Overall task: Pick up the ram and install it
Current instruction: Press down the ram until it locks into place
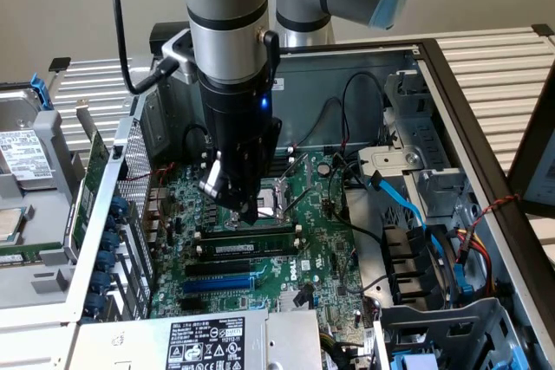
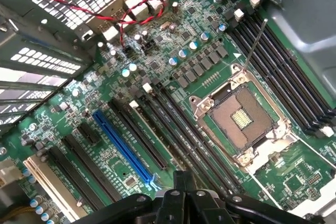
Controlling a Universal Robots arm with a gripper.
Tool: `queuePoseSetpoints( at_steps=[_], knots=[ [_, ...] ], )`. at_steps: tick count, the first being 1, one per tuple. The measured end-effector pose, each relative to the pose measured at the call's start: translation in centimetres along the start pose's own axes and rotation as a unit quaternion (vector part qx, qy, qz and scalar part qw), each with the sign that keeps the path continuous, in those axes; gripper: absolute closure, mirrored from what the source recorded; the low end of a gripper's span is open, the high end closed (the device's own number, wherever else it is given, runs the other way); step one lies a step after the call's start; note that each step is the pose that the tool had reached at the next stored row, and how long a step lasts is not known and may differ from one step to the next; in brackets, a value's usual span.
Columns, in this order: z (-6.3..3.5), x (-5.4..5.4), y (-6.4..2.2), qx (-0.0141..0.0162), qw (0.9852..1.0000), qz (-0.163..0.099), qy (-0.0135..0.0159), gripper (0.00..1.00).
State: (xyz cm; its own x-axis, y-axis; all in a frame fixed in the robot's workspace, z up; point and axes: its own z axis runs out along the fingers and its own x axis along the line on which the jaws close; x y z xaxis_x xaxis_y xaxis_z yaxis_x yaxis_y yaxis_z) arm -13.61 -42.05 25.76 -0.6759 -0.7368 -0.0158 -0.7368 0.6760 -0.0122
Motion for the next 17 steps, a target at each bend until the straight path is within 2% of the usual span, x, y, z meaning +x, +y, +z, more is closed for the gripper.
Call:
queuePoseSetpoints(
  at_steps=[4,8,12,17],
  knots=[
    [0.0,0.0,0.0,0.0005,0.9995,0.032,0.0004,0.89],
    [0.0,0.0,0.0,0.001,0.9979,0.064,0.0008,0.89],
    [0.0,0.0,0.0,0.0015,0.9954,0.096,0.0012,0.89],
    [0.01,0.0,0.0,0.0022,0.9909,0.135,0.0017,0.89]
  ],
)
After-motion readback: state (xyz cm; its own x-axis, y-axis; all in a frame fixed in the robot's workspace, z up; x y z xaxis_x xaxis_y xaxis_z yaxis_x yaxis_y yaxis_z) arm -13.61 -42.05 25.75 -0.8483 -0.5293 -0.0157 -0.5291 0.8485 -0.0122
